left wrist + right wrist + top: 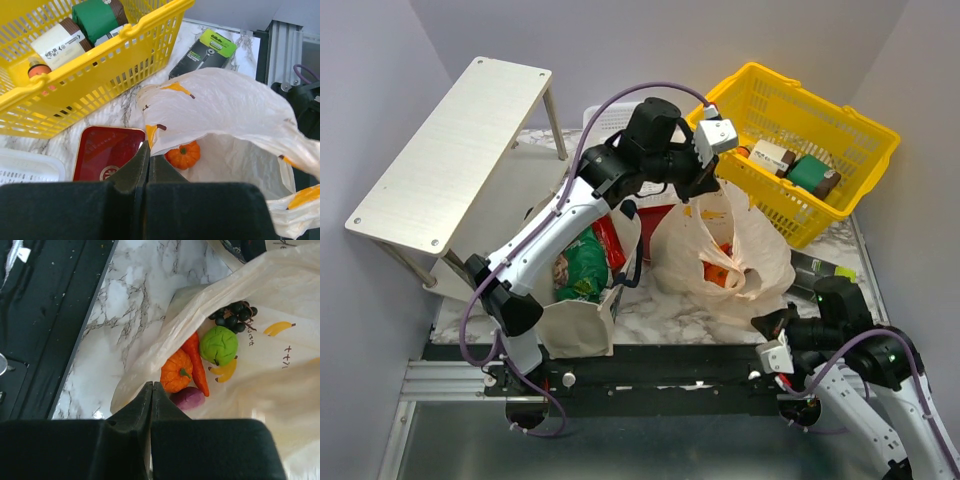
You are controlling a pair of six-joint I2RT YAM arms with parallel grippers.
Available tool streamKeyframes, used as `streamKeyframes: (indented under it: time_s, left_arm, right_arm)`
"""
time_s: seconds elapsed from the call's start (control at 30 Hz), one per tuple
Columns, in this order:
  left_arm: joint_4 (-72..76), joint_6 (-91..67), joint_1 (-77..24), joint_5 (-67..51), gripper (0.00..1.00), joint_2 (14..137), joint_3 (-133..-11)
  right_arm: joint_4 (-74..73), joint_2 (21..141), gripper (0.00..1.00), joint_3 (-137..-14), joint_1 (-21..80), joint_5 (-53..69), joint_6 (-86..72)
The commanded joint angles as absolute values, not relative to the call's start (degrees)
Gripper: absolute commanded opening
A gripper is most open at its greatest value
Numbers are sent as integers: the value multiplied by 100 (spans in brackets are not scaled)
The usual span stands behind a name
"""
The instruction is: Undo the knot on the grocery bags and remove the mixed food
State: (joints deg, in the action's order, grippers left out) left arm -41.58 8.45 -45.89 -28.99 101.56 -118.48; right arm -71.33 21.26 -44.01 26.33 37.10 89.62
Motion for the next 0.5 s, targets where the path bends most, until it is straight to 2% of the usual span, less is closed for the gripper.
streamKeyframes:
  time_s: [0.0, 0.1, 0.27, 0.47]
  left_arm:
    - [-4017, 738, -4755, -3058, 0, 9695, -11778]
    - [-4008, 616, -4843, -3190, 0, 9624, -11549]
    - [-3964, 457, -4922, -3269, 0, 9615, -11347]
    - [-3946, 282, -4922, -3313, 1, 9677, -11197]
  right_arm:
    - [-7929, 1934, 8, -4377, 2681, 3587, 9037]
    - [-7290, 2082, 9, -4499, 2681, 3349, 8158]
    - [-6391, 2504, 11, -5009, 2681, 3708, 7035]
    - [-5705, 3338, 13, -5168, 2681, 3788, 6242]
